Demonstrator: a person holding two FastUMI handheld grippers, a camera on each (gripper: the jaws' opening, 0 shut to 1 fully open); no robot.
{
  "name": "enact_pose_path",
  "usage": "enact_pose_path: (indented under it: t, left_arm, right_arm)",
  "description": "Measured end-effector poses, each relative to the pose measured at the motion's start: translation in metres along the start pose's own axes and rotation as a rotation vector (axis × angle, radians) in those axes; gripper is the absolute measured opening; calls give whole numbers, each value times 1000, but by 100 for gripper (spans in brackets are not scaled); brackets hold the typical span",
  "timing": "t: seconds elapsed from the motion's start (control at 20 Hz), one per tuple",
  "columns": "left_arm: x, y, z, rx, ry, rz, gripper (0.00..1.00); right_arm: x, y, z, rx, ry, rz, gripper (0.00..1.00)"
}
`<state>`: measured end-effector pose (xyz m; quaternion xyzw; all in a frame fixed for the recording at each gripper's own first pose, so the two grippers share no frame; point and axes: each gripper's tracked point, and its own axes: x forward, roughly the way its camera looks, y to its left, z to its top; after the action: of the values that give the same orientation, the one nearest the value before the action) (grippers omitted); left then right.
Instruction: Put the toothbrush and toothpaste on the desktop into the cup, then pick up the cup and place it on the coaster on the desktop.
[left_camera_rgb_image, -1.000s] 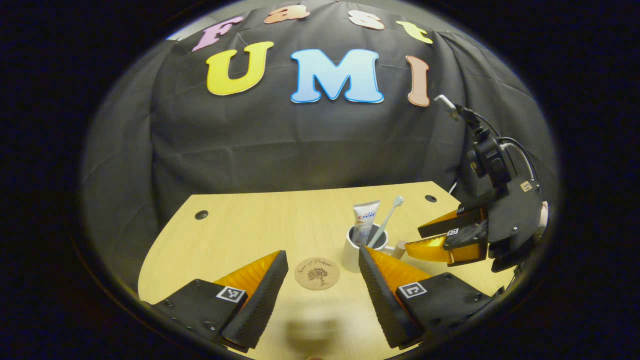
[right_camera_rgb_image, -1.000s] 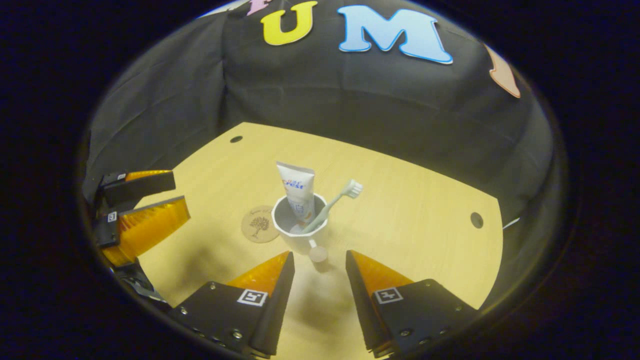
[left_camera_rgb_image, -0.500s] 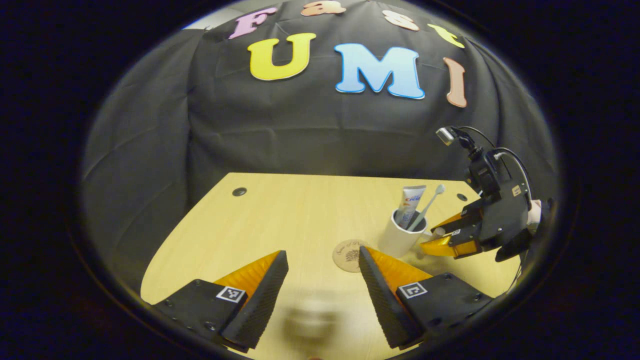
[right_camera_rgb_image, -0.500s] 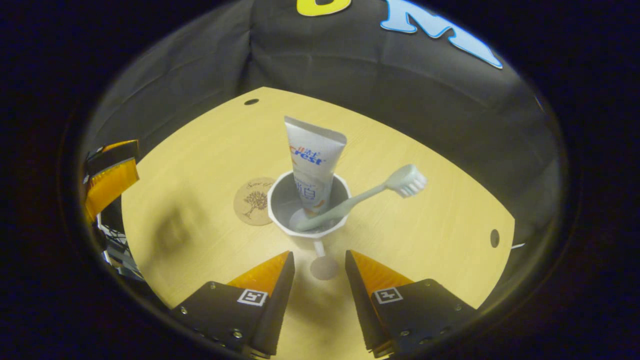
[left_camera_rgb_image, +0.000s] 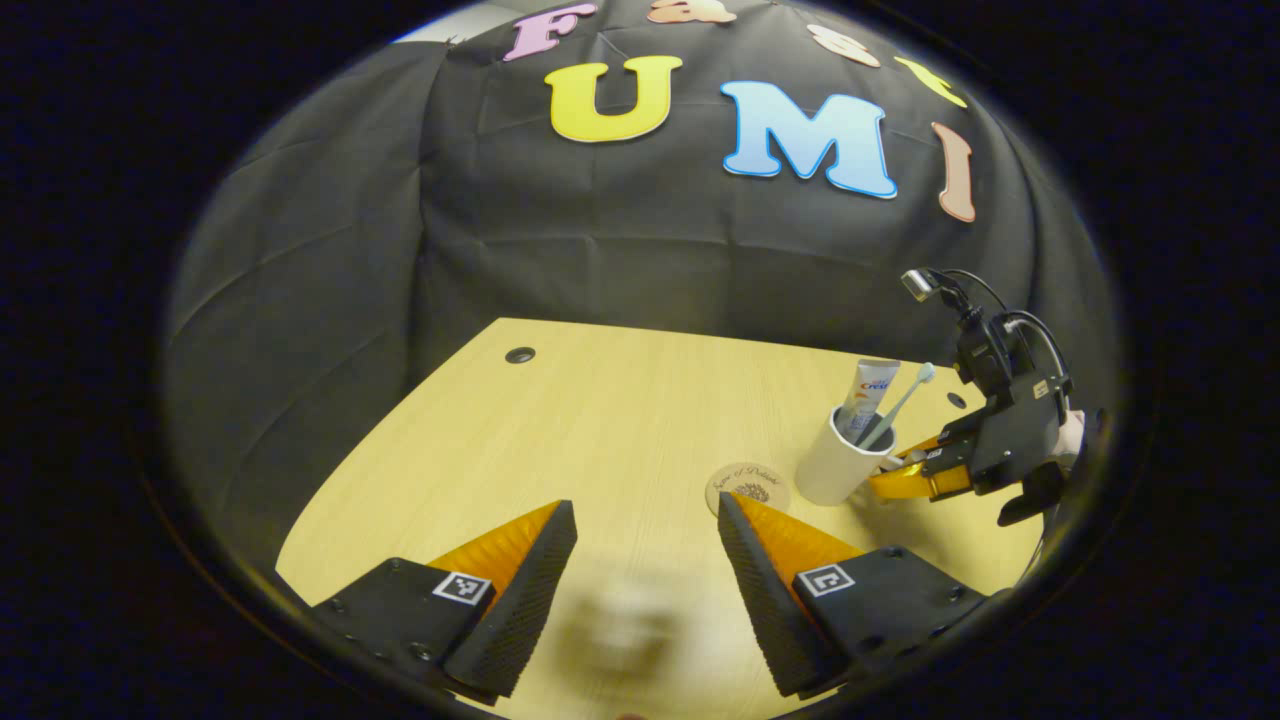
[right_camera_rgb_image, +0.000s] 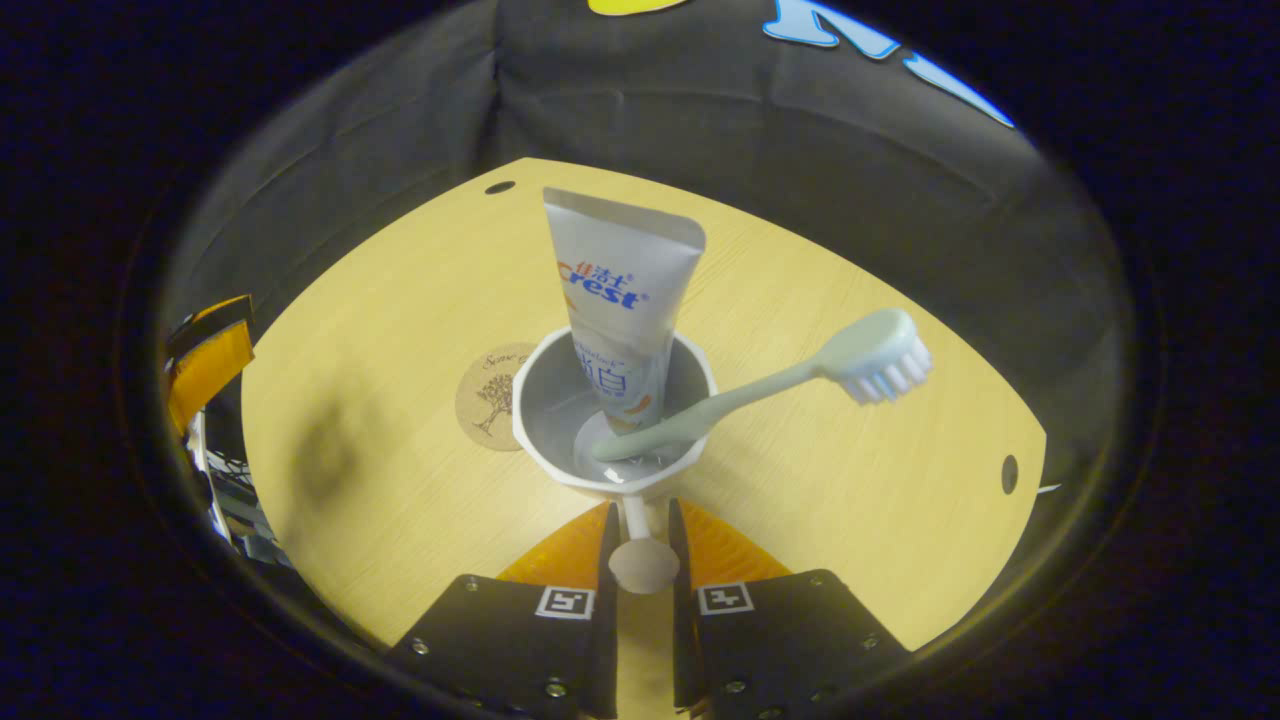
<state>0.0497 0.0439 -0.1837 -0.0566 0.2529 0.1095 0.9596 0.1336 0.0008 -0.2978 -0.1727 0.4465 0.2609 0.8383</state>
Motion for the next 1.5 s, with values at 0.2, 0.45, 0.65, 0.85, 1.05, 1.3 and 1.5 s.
enact_pose_path:
  t: [0.2, 0.45, 0.65, 0.85, 1.05, 1.3, 1.5]
  left_arm:
    - [1, 0, 2, 2, -1, 0, 95]
    - [2, 1, 3, 4, -2, -1, 92]
    - [0, 3, 4, 2, -3, 1, 95]
    - [-1, 7, 4, -3, -7, 5, 92]
    - [-7, 15, 2, -14, -7, 10, 95]
    - [-14, 21, 1, -20, -8, 13, 95]
    - [-19, 30, 0, -23, -10, 26, 95]
  right_arm:
    - [-4, 1, 1, 16, -13, -19, 14]
    - [1, 2, 1, 34, -27, -41, 9]
    - [0, 2, 1, 34, -29, -47, 9]
    - [-1, 3, 3, 36, -40, -52, 9]
    - [-8, 6, 14, 49, -74, -41, 9]
    - [-10, 21, 27, 35, -94, -21, 8]
    - [-4, 34, 34, 15, -106, 0, 9]
